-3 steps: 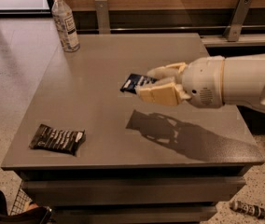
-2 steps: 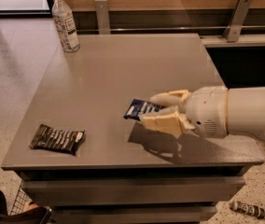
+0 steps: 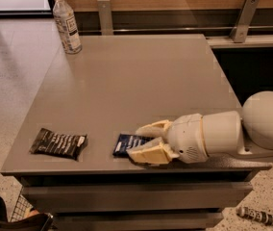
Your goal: Move rxbar blueberry near rxbar chocolate
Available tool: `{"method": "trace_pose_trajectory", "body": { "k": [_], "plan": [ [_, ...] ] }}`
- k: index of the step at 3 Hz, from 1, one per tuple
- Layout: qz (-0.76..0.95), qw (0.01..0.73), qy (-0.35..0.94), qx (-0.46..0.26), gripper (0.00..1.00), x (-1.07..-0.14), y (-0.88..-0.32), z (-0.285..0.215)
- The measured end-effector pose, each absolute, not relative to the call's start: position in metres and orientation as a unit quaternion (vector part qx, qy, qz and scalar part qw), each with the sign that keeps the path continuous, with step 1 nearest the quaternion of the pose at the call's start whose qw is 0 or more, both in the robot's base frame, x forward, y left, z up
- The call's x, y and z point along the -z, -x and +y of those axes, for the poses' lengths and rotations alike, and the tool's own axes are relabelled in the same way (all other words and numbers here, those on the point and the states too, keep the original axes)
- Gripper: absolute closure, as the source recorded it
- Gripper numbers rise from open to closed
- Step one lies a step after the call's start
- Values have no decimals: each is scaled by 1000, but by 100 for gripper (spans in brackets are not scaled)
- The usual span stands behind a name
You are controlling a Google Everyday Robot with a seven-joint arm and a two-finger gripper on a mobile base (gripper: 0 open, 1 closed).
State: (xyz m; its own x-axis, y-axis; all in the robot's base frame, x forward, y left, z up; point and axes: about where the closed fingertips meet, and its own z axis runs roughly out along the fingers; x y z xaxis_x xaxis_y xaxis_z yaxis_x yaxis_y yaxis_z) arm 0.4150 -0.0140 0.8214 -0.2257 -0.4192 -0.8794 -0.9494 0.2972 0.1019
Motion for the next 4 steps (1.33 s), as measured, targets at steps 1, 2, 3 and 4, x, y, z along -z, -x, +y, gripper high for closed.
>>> {"method": "trace_pose_trajectory", "body": {
  "k": [1,2,3,4],
  "plan": [
    [697,399,498,-326,100,-812,-418,10],
    [697,399,499,-326,80,-812,-417,11],
    [696,399,501,-325,50,-813,-416,13],
    [695,398,503,-324,26,-814,-416,14]
  ]
}}
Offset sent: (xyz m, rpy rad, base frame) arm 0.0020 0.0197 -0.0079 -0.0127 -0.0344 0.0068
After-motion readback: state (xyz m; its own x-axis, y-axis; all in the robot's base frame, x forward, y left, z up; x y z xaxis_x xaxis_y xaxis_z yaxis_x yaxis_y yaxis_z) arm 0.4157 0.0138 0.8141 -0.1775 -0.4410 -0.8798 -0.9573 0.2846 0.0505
